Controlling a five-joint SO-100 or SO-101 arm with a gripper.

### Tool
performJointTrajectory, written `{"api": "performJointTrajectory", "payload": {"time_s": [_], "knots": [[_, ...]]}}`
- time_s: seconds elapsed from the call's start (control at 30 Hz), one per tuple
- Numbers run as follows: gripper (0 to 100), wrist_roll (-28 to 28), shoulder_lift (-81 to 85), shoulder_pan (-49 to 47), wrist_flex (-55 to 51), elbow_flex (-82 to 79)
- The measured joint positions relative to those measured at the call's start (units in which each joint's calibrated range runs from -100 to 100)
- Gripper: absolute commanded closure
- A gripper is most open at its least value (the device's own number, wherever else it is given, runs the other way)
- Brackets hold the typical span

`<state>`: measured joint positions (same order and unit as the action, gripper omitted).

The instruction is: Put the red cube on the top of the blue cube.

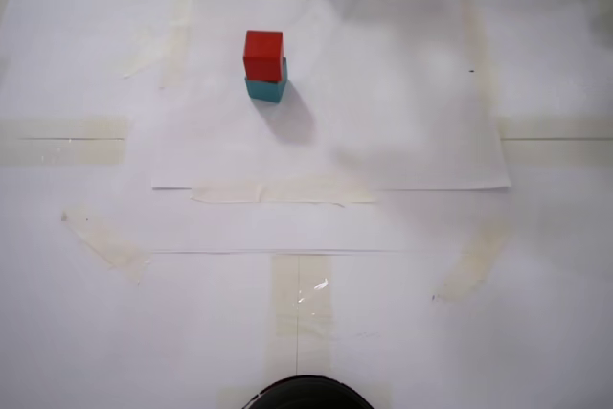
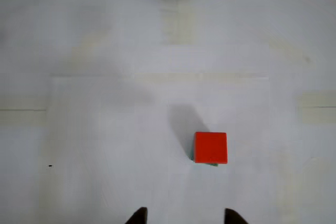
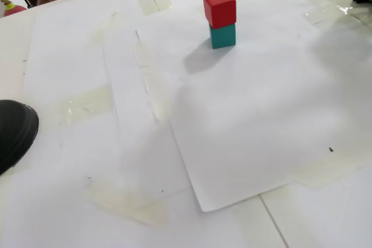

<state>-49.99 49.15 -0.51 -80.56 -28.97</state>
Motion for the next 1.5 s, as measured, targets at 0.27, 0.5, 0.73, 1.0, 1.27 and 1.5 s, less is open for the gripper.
{"api": "performJointTrajectory", "payload": {"time_s": [0.27,0.5,0.73,1.0,1.27,1.5], "knots": [[91,1.17,30.72,-0.95,-3.5,-19.61],[100,2.44,43.21,-0.95,-3.66,-29.73],[100,3.76,47.98,-0.95,-2.2,-35.07],[100,3.71,47.98,-0.8,-0.16,-35.34],[100,3.71,47.98,-0.8,-0.41,-35.52],[100,3.66,47.98,-2.41,-1.87,-35.52]]}}
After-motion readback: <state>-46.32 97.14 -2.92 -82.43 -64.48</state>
